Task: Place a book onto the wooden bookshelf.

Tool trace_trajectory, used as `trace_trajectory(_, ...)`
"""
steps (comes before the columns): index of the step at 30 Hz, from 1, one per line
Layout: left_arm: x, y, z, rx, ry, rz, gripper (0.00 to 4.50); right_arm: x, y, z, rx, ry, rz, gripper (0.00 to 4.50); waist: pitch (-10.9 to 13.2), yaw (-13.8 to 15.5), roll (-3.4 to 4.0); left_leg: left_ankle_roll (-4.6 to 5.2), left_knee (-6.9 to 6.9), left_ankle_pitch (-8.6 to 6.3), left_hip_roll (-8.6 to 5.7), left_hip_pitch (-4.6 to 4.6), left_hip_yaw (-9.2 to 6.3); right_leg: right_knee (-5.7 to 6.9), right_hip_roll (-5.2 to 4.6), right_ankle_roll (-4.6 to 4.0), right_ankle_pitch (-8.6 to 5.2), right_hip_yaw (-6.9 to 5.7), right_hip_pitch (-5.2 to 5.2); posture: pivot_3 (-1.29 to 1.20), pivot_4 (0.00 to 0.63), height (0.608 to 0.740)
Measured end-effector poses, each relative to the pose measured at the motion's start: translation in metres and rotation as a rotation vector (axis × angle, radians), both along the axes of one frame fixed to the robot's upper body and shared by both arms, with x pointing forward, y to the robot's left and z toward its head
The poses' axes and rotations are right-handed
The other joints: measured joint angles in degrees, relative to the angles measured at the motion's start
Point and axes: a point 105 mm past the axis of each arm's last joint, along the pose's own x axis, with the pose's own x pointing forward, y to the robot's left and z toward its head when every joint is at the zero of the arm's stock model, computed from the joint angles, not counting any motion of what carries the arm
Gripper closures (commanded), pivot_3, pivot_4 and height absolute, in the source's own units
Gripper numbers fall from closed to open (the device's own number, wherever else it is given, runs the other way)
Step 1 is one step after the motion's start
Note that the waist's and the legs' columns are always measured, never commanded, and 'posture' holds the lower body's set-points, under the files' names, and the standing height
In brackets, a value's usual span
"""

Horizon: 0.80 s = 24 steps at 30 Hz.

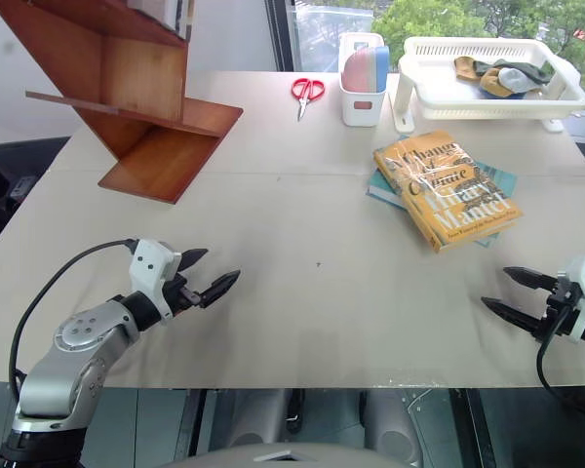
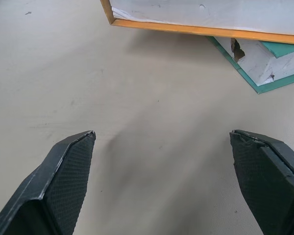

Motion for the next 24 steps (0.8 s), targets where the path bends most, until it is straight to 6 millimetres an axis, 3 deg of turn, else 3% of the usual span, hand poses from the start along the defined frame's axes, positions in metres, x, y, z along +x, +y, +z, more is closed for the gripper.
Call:
trace_trajectory(20,0.0,-0.006,0.005,-0.041,-0.008,-0.035,0.07,0.007,-0.002,0.005,-0.008,-0.028,0.0,0.0,0.0,0.0,0.0,0.0,-0.01,0.0,-0.01,0.02,0.02,0.0,0.0,0.0,0.0,0.02,0.0,0.0,0.15,0.74)
trace_trajectory(24,0.0,-0.005,0.006,-0.035,-0.01,-0.038,0.07,0.016,-0.004,0.011,-0.005,-0.05,-0.031,0.0,0.0,-0.1,0.0,0.0,-0.01,0.0,-0.01,0.03,0.06,0.01,0.0,0.01,0.0,0.07,-0.01,0.0,0.15,0.74)
